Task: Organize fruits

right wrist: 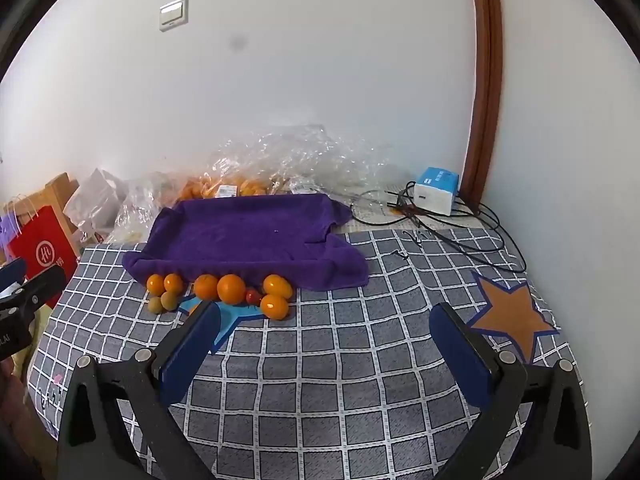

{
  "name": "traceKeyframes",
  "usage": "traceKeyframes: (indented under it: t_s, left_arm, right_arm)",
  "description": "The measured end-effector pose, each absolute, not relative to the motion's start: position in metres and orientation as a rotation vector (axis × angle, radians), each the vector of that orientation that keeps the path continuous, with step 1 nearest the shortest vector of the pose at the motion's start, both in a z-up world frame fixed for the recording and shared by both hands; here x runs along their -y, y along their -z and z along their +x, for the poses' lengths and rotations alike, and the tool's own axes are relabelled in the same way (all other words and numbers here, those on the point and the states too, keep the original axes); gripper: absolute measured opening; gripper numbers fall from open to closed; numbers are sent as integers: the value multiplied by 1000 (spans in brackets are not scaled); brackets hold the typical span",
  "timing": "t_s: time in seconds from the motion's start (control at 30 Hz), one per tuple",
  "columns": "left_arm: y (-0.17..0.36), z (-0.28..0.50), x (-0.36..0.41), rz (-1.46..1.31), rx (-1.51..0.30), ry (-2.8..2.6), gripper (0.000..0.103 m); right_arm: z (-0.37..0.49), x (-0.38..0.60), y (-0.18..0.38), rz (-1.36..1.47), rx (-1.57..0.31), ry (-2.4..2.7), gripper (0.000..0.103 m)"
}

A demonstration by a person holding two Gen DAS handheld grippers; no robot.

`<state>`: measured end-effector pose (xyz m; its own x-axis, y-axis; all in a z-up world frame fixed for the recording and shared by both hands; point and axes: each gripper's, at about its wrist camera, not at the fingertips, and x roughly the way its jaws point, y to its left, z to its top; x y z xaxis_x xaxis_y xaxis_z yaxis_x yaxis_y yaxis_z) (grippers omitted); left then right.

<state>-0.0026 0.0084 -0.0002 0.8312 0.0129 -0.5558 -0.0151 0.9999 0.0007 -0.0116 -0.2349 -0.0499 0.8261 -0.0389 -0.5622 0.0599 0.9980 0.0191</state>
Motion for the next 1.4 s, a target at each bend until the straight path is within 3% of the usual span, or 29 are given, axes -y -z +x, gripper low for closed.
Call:
traceKeyframes:
  t_s: [1.4]
  left_arm:
    - [-7, -10, -20, -45, -562, -23, 103]
  right_arm:
    - [-16, 228, 44, 17, -576, 46, 103]
